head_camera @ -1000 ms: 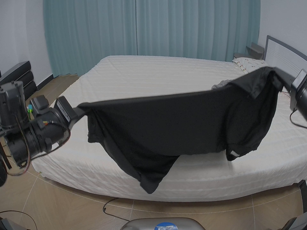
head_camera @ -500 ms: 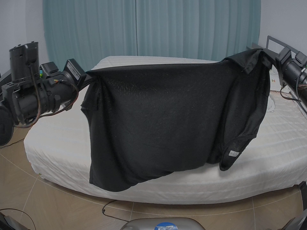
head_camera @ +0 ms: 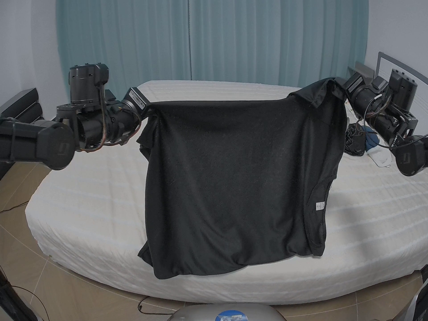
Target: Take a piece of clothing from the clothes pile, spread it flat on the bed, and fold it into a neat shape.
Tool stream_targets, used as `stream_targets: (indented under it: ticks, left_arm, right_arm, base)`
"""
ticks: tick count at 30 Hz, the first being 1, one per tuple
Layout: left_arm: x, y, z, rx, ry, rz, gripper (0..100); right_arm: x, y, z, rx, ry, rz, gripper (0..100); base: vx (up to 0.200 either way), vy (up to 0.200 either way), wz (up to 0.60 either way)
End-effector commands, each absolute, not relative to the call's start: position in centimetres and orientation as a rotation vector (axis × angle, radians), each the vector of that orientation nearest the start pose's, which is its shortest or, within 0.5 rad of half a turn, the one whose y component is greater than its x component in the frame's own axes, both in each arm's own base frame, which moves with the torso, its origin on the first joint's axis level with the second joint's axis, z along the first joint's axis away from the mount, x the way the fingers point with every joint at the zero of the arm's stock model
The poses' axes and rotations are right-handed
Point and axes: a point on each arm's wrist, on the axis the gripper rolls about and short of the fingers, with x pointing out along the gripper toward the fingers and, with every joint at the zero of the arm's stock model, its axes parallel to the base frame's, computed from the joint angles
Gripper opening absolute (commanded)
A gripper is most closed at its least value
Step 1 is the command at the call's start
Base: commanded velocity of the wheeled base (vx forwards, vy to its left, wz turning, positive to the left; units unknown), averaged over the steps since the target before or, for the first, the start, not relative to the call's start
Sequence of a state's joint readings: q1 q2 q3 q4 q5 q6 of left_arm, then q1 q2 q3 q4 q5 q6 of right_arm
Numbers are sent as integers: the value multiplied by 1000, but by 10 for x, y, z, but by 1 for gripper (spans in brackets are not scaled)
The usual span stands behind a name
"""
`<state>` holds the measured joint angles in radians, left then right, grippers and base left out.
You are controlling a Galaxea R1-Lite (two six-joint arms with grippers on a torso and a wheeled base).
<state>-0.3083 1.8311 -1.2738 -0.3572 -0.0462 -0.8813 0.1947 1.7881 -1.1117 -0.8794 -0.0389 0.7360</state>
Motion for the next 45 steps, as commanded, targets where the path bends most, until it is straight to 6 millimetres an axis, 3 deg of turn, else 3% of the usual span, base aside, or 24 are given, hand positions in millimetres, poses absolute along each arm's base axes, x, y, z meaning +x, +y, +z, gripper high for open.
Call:
stream_targets:
  ticks: [1, 4, 9, 14, 15, 25, 26, 27, 31, 36, 40, 45]
  left_arm:
    - [387, -119, 202, -830, 414, -192, 0]
    - [398, -122, 192, -828, 428, -183, 0]
    - [425, -127, 158, -819, 467, -153, 0]
    - [434, -130, 133, -810, 514, -132, 0]
    - [438, -132, 122, -806, 534, -123, 0]
    - [455, -137, 86, -796, 587, -95, 0]
    - [463, -138, 70, -790, 602, -74, 100]
    - [467, -140, 62, -786, 608, -69, 100]
    - [472, -141, 49, -782, 630, -53, 100]
    - [473, -135, 36, -777, 660, -24, 100]
    - [472, -118, 33, -778, 707, 33, 100]
    - [476, -100, 46, -840, 686, 67, 100]
  right_arm:
    - [383, 72, 224, 738, -54, 180, 0]
    - [392, 73, 214, 733, -36, 173, 0]
    - [411, 77, 180, 728, 37, 145, 0]
    - [423, 78, 154, 724, 64, 133, 0]
    - [427, 80, 141, 722, 86, 125, 0]
    - [445, 78, 95, 712, 159, 82, 0]
    - [452, 77, 80, 709, 182, 66, 0]
    - [456, 77, 71, 706, 192, 59, 100]
    - [461, 77, 48, 700, 229, 42, 100]
    - [465, 63, 19, 699, 286, -12, 100]
    - [468, 41, 26, 734, 224, -79, 100]
    - [470, 23, 43, 829, 170, -121, 100]
  base:
    - [200, 0, 0]
    - [200, 0, 0]
    - [200, 0, 0]
    - [0, 0, 0]
    - [0, 0, 0]
    - [0, 0, 0]
    - [0, 0, 0]
    - [0, 0, 0]
    - [0, 0, 0]
    - [0, 0, 0]
    - [0, 0, 0]
    - [0, 0, 0]
